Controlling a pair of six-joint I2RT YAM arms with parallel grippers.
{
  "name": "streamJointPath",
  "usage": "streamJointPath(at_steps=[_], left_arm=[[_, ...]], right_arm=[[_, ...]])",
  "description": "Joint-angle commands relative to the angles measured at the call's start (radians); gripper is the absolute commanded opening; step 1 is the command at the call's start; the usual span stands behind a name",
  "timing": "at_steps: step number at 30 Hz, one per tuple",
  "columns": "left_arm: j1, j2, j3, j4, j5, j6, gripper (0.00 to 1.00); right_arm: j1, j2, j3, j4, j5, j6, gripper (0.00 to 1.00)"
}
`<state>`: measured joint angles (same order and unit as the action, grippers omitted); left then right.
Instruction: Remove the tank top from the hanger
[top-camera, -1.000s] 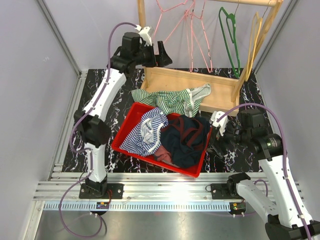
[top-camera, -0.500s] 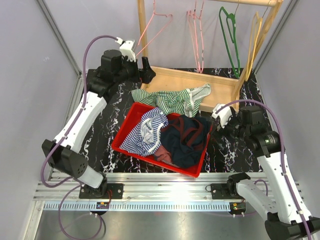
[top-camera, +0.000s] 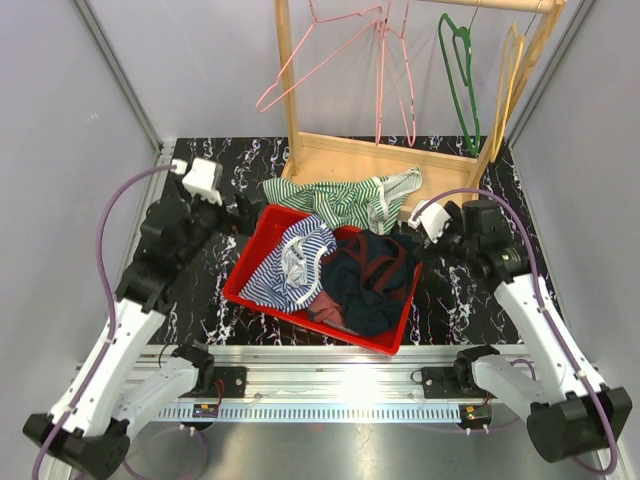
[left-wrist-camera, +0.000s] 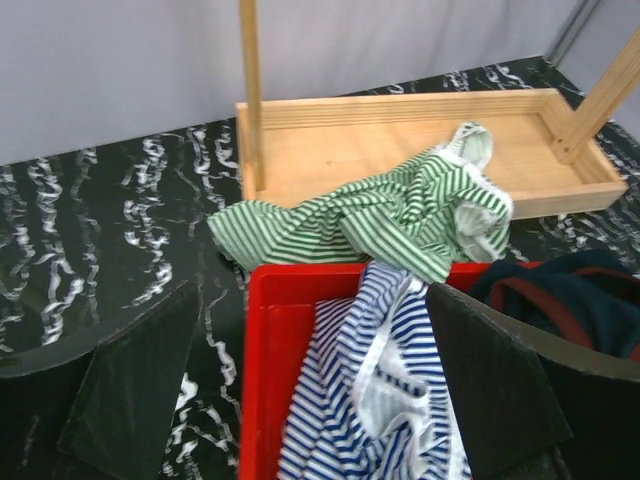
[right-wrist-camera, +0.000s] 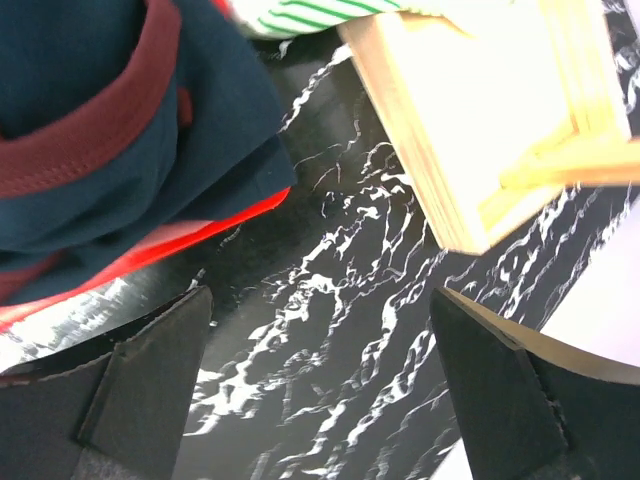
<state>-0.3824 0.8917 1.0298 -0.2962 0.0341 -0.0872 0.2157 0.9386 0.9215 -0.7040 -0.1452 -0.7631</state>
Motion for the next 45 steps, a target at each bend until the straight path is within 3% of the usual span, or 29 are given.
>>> streamJointPath(at_steps=[1,5,8,13,16,21,24,27,31,35,38,41,44,45], left_arm=[[0.005,-0.098,-0.111,0.068,-0.072,0.121,0.99],[0.004,-0.192,-0.218,0.052,-0.076,0.196,0.99],[0.004,-0.281,-0.324,0.117,-0.036,0.230,0.99],[0.002,-0.356,-0.482,0.320,0.256,0.300,0.99],[0.004,-0.292,-0.478,0.396,0.377,0.255,0.99],[0.000,-0.003,-0.325,0.420,0.405,0.091,0.99],[-0.016,0.209,-0.178,0.379,0.313,-0.140,0.99],[-0.076,0.414,0.005,0.251,0.099,-0.311,0.99],[-0.174,0.583,0.137,0.226,-0.083,-0.469,0.99],[-0.210,0.723,0.190,0.284,-0.204,-0.656,0.99],[-0.227,0.832,0.294,0.206,-0.370,-0.798,0.97],[-0.227,0.935,0.355,0.238,-0.390,-0.833,0.94],[-0.231,1.016,0.455,0.183,-0.373,-0.798,0.81],[-0.231,1.059,0.476,0.171,-0.356,-0.769,0.72]], right_arm=[[-0.006,0.084,0.025,0.074,-0.106,-0.232,0.96],[-0.002,0.182,0.100,0.023,-0.255,-0.367,0.92],[0.011,0.251,0.155,-0.002,-0.271,-0.424,0.91],[0.025,0.305,0.263,-0.099,-0.217,-0.400,0.92],[0.027,0.304,0.267,-0.127,-0.203,-0.329,0.92],[0.025,0.217,0.121,-0.098,-0.231,-0.268,0.94],[0.022,0.154,0.019,-0.025,-0.205,-0.205,0.95],[0.021,0.103,-0.045,0.116,-0.096,-0.076,0.98],[-0.009,0.057,-0.064,0.150,-0.019,-0.015,0.99],[-0.012,0.032,-0.075,0.143,-0.048,-0.007,1.00],[-0.012,0.029,-0.078,0.144,-0.062,-0.008,1.00],[-0.012,0.032,-0.078,0.144,-0.071,-0.005,1.00],[-0.012,0.034,-0.079,0.144,-0.073,-0.008,1.00],[-0.013,0.034,-0.081,0.147,-0.074,-0.007,1.00]])
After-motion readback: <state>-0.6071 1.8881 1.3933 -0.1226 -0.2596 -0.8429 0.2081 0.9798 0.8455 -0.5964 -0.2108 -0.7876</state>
